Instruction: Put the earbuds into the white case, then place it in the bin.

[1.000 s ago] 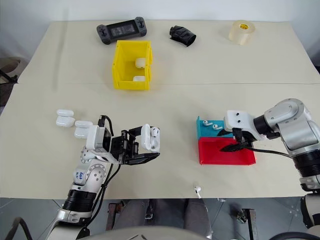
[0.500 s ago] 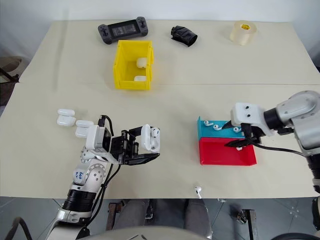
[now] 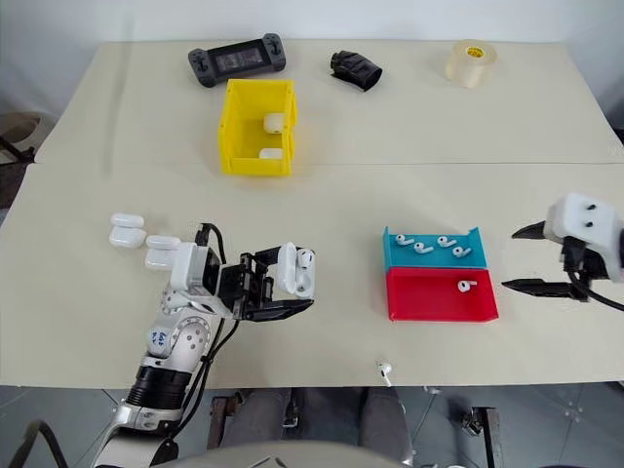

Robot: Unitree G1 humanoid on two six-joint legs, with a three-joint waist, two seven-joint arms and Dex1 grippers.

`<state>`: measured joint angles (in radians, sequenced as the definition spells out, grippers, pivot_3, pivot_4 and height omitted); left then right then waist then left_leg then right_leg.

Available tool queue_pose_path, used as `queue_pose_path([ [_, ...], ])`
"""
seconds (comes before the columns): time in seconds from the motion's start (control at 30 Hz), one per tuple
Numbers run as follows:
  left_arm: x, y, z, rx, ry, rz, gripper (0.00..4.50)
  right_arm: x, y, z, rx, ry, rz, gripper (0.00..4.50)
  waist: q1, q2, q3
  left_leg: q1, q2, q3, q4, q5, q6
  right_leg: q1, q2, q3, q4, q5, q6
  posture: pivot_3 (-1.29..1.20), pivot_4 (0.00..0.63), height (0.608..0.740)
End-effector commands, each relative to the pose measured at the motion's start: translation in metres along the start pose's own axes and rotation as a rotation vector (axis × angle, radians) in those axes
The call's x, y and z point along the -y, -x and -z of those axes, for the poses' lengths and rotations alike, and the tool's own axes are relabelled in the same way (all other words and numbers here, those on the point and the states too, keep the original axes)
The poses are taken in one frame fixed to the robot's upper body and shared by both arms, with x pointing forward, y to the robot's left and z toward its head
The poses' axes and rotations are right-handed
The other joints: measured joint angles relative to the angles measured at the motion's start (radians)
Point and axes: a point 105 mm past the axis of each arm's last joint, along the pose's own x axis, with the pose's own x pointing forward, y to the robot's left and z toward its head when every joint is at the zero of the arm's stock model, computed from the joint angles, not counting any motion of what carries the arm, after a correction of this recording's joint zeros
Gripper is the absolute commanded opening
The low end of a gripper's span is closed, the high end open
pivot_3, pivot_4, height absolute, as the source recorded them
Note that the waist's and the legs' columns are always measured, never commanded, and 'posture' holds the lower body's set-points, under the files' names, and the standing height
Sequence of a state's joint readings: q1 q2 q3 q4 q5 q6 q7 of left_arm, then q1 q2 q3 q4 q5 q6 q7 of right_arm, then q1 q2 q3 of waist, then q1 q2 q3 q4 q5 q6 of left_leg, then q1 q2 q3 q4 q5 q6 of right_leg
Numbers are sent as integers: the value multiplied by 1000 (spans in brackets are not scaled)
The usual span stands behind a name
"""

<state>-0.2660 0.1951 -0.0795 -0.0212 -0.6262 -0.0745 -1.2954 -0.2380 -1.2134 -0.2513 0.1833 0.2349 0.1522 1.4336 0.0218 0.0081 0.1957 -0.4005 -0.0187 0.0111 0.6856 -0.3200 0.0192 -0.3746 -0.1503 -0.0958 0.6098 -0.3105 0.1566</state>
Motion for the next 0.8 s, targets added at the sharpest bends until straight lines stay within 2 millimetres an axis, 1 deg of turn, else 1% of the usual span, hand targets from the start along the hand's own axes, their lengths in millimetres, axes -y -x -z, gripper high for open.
queue_pose_path([
  [0.03,0,-5,-6,31,-18,25,2928,10,0,-18,100,31,70,4467,-2,0,0,1,0,0,0,0,0,0,0,0,0,0,0,0,150,740],
  [0.1,0,-5,-5,32,-16,28,2928,11,-10,-28,111,-13,46,4467,-3,0,0,1,1,0,0,0,0,0,0,0,0,0,0,0,150,740],
  [0.17,0,-5,-5,33,-14,29,2928,7,-17,-28,57,-61,-7,4467,0,1,-1,2,1,-2,0,0,0,0,0,2,0,0,0,0,150,740],
  [0.37,0,-6,-6,35,-19,27,2928,21,-50,-48,41,-32,-37,4467,2,1,-1,1,1,-3,0,0,0,0,0,3,-1,0,0,0,150,740],
  [0.53,1,-5,-7,33,-25,20,2928,29,-70,-59,9,29,-85,4467,2,1,-1,1,0,-3,-1,0,0,-1,0,2,-1,0,0,0,150,740],
  [0.63,1,-5,-8,32,-36,3,2928,31,-80,-56,-46,76,-127,4467,1,1,-1,1,0,-2,-1,0,0,-1,0,2,-1,0,0,0,150,740],
  [0.8,3,-4,-9,30,-43,-16,2928,37,-86,-49,-82,103,-149,4467,1,1,-1,0,0,-1,-1,0,0,-1,0,1,-1,0,0,0,150,740],
])
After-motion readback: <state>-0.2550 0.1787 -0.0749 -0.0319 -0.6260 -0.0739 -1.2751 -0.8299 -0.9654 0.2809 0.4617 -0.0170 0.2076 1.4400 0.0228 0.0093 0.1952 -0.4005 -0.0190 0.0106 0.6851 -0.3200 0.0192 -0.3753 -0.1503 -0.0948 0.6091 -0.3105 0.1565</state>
